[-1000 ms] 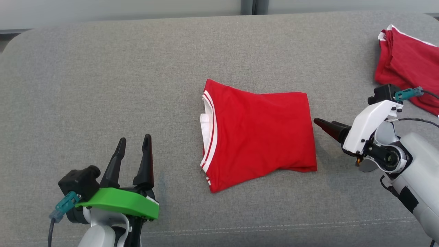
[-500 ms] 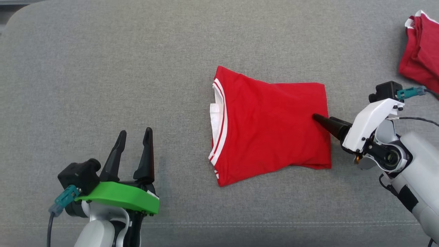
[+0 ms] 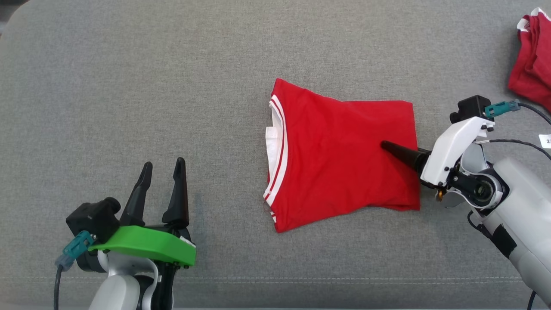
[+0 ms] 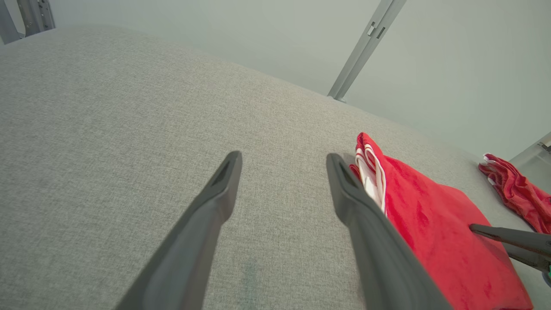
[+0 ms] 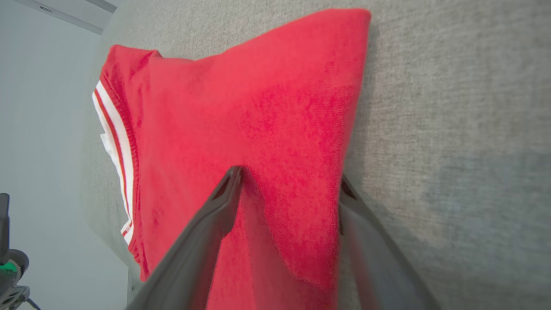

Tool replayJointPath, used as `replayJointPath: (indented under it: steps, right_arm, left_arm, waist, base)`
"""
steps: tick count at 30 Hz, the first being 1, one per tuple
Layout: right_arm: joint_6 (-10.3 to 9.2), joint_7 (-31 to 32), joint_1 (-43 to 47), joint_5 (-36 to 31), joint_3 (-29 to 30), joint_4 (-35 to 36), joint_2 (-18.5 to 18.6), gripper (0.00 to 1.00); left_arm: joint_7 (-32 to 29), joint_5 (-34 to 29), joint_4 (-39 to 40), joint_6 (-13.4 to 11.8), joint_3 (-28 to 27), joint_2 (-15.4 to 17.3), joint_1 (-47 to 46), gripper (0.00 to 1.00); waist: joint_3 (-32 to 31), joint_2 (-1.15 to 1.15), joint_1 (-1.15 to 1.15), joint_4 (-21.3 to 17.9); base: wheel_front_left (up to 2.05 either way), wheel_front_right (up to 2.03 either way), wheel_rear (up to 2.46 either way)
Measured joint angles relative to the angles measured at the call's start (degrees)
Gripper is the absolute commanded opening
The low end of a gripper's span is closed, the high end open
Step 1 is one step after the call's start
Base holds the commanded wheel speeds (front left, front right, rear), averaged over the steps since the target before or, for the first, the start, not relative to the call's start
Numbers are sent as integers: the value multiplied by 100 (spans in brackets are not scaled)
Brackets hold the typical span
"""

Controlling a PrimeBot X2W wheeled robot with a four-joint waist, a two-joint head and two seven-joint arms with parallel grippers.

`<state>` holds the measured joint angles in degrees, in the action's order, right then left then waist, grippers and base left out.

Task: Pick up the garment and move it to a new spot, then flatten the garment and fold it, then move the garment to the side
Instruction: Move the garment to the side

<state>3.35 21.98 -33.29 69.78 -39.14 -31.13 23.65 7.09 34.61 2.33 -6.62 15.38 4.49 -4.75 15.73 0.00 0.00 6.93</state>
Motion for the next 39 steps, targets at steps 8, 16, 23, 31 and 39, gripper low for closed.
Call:
replayJointPath:
  steps: [8,16,23,31,39]
  right_arm:
    - [62,-29,-123,-24,23,-97,-58,0]
    - [120,-103,-408,-105,82,-92,43,0]
    - [108,-149,-660,-289,170,-114,360,0]
    - [10,-162,-745,-333,220,-190,457,0]
    - [-71,-115,-994,-438,224,-180,639,0]
  left_arm:
    - [0,0,-1,-2,4,-16,-3,100]
    - [11,-1,-1,-4,-105,-20,-4,100]
    - [26,-15,11,-5,-35,-20,-4,100]
    - [-5,-104,9,10,224,-19,-15,100]
    - [-153,-155,36,59,487,-24,-42,100]
  waist:
    - [40,0,0,42]
    - [3,0,0,-2]
    - [-87,0,0,-234]
    - [-254,0,0,-655]
    - [-372,0,0,-1030]
  base:
    - [0,0,0]
    - [0,0,0]
    - [0,0,0]
    - [0,0,0]
    - [0,0,0]
